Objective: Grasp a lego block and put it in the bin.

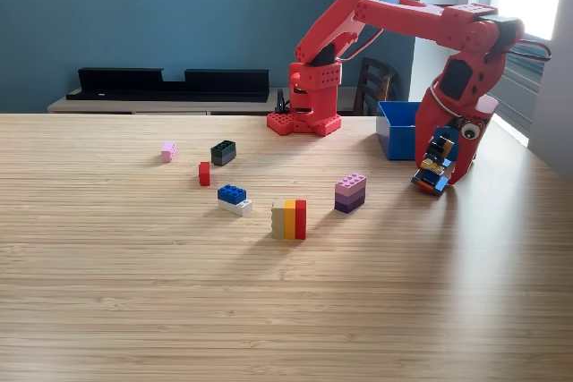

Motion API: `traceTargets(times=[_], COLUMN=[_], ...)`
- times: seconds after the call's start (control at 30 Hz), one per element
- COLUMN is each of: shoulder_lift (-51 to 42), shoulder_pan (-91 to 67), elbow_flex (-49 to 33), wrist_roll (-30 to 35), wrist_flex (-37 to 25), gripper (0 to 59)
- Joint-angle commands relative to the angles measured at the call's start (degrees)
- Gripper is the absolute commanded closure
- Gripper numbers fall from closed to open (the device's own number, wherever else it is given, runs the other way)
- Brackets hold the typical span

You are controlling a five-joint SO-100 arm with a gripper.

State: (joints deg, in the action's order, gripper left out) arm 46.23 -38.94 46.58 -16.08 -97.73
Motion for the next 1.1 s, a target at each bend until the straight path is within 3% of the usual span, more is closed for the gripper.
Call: traceTargets(times=[0.03,0.13,0.47,0.73,0.9,1.1], shoulder_lift=[1.1,1.2,4.0,22.6,34.3,41.9], shoulder_pan=[1.3,1.3,1.1,-1.7,-6.6,-15.0], elbow_flex=[-8.1,-13.4,-16.5,-11.0,-3.3,4.0], wrist_roll=[1.7,2.5,5.2,5.4,5.4,6.4], wrist_flex=[-2.2,-4.3,-4.5,-4.0,-4.0,-4.0], gripper=[58.6,58.6,58.6,58.6,58.6,58.6])
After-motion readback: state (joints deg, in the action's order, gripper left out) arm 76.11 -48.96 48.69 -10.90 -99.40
